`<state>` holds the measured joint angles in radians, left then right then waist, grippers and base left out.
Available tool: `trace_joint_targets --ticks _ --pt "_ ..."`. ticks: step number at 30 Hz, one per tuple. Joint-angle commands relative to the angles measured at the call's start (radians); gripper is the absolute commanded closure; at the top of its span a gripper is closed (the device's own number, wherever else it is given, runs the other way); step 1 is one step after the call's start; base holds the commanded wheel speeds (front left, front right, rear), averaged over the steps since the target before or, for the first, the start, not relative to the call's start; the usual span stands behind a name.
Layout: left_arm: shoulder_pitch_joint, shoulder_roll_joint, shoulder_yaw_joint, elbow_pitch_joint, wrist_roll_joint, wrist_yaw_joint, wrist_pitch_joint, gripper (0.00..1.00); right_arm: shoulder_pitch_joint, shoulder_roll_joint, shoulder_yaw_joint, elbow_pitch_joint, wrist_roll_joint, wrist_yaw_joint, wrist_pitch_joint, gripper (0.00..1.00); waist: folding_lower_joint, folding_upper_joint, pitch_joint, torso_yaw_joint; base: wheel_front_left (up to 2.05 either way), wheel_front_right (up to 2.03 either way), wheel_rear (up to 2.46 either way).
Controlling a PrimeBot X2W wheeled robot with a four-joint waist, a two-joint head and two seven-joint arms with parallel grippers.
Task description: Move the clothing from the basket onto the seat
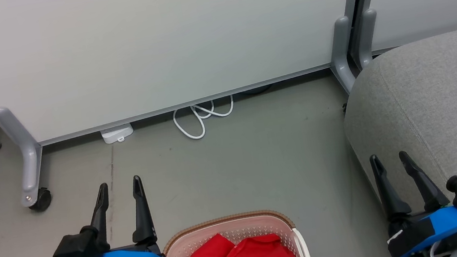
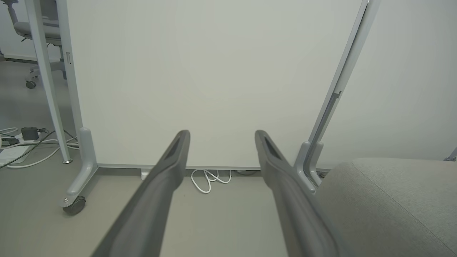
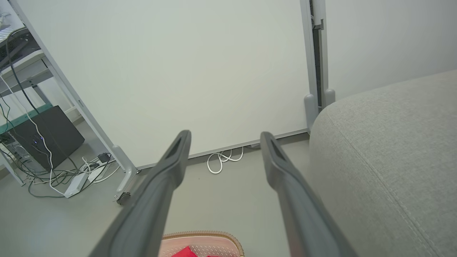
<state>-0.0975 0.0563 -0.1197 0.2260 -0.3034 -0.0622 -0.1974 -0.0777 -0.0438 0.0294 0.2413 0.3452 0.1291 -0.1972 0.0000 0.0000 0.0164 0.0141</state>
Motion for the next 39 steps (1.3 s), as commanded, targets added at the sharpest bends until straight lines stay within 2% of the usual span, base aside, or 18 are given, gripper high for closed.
trace_joint_targets --ticks 1,33,39 --pt "-0.017 0.003 -0.006 -0.001 0.027 -0.005 -0.011 0.00 -0.016 -0.008 0.003 -0.002 -0.029 0.002 -0.010 0.00 0.0000 0.0000 0.000 0.000 0.00 0.00 0.00" --pt "-0.024 -0.006 -0.022 0.052 0.237 -0.025 -0.070 0.00 -0.018 -0.009 0.019 0.027 -0.264 0.002 -0.070 0.00 0.0000 0.0000 0.000 0.001 0.00 0.00 0.00" --pt "-0.024 -0.006 -0.021 0.062 0.226 -0.027 -0.069 0.00 -0.019 -0.009 0.019 0.033 -0.260 0.002 -0.070 0.00 0.0000 0.0000 -0.003 0.002 0.00 0.00 0.00"
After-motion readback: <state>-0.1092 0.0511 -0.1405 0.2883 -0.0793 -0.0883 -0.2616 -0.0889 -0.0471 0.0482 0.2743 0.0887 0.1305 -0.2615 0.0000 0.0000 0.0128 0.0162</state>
